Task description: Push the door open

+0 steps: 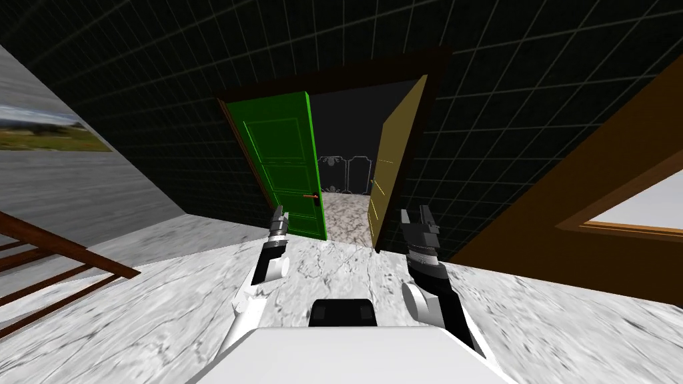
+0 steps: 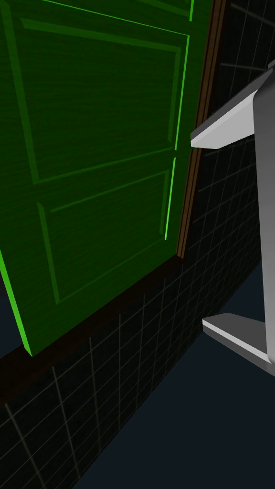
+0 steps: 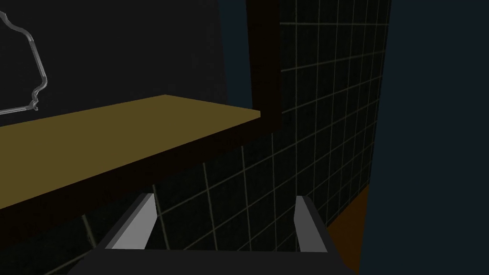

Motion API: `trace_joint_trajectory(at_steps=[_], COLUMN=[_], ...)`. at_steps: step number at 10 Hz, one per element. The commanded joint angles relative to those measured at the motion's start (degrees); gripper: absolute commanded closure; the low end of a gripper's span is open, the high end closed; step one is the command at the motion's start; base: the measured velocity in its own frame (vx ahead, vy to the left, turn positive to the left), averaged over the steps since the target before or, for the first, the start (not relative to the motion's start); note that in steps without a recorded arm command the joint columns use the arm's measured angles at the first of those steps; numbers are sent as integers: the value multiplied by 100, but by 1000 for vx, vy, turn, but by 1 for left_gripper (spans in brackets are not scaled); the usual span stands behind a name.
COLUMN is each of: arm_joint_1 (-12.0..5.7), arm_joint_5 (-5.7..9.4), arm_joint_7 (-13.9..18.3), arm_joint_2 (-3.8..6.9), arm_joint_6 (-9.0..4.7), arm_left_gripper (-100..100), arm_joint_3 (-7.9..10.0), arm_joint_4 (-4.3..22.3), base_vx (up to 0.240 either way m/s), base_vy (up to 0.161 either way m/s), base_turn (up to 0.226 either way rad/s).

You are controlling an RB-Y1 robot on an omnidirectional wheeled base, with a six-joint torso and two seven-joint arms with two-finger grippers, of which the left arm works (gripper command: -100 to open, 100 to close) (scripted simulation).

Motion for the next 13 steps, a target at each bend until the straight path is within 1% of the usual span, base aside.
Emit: trace_joint_trajectory(at_steps=[1,4,5,7,13], arm_joint_1=[-176,-439,-439,-615,-1130], arm_joint_5=[-7,-20,-20,-29,-56], arm_joint_7=[-31,-79,-79,-111,-204], arm_joint_2=[9,5,5,-6,-68], arm_joint_6=[26,89,89,132,256], arm_left_gripper=[-100,-100,-100,-100,-100], arm_joint_3=[62,163,163,231,429], arm_joint_4=[286,763,763,1069,1971], base_vx=[66,47,46,33,45], base_vy=[108,129,87,84,129], base_turn=[-150,-145,-38,-105,-145])
